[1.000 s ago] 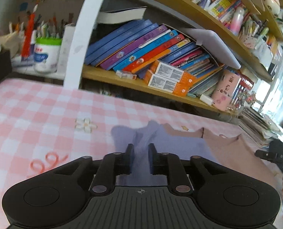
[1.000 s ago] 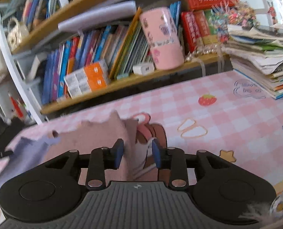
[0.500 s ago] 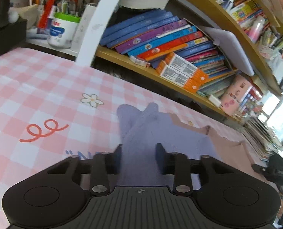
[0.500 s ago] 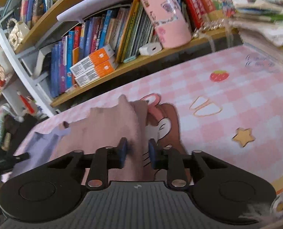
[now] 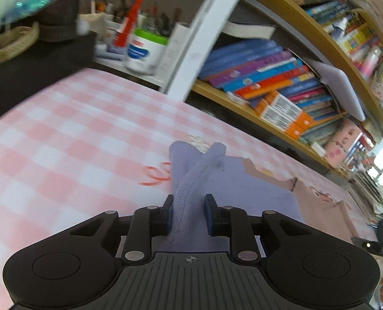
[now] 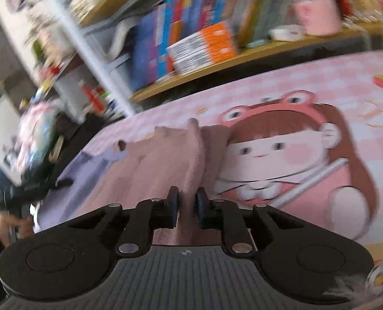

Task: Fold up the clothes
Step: 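Lift the hem with both grippers and fold it toward the collar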

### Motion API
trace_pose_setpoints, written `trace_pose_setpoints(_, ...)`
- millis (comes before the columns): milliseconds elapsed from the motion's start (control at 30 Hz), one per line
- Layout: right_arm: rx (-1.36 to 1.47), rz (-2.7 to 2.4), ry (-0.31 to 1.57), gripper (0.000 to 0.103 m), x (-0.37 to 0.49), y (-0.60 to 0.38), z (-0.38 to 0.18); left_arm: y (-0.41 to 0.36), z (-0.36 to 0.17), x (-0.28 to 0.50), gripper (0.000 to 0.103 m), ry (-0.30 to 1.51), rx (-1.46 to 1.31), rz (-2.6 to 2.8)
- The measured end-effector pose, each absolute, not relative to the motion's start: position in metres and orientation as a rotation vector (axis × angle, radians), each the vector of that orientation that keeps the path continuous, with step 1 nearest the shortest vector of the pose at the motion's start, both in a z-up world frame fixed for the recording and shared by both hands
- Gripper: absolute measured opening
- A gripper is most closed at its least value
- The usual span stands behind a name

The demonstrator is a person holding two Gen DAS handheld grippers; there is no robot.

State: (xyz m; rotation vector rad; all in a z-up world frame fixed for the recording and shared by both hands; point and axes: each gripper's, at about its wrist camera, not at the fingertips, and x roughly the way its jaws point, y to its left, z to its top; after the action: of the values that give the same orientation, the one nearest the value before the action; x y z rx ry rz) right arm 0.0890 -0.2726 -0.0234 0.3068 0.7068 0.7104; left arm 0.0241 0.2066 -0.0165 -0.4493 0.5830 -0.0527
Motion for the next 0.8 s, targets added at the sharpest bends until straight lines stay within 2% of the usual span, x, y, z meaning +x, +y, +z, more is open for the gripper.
trace_pose_setpoints(167, 0.225, 0.729, 0.673, 0.016, 0.078, -0.255, -0.022, 0.217, -0.012, 0.011, 0.025, 0.569, -0.435, -0.001)
trace_pose_setpoints(200, 0.218, 0.720, 0.669, 0.019, 0.078, -0.256, -0.022, 0.213, -0.008, 0.005, 0.025, 0.560, -0.428, 0.024)
trace_pose_setpoints(233, 0.212, 0.712, 0.665, 0.027, 0.077, -0.256, -0.022, 0.207, -0.002, -0.004, 0.027, 0.548, -0.408, 0.053)
trace_pose_setpoints(300, 0.198, 0.684, 0.661, 0.037, 0.078, -0.257, -0.023, 0.196, 0.008, -0.023, 0.036, 0.530, -0.370, 0.081)
trace_pose_setpoints(367, 0.182, 0.669, 0.650, 0.038, 0.078, -0.257, -0.022, 0.187, 0.017, -0.042, 0.048, 0.517, -0.342, 0.100)
trace_pose_setpoints(500, 0.135, 0.646, 0.613, 0.043, 0.073, -0.254, -0.018, 0.178, 0.027, -0.075, 0.054, 0.509, -0.411, 0.076)
trace_pose_setpoints(567, 0.116, 0.639, 0.586, 0.045, 0.070, -0.254, -0.016, 0.174, 0.026, -0.086, 0.074, 0.529, -0.470, 0.066)
trace_pose_setpoints(667, 0.092, 0.621, 0.547, 0.063, 0.066, -0.253, -0.013, 0.172, 0.021, -0.094, 0.075, 0.547, -0.563, 0.107)
trace_pose_setpoints(800, 0.058, 0.615, 0.508, 0.067, 0.061, -0.253, -0.009, 0.176, 0.010, -0.103, 0.075, 0.545, -0.738, 0.139)
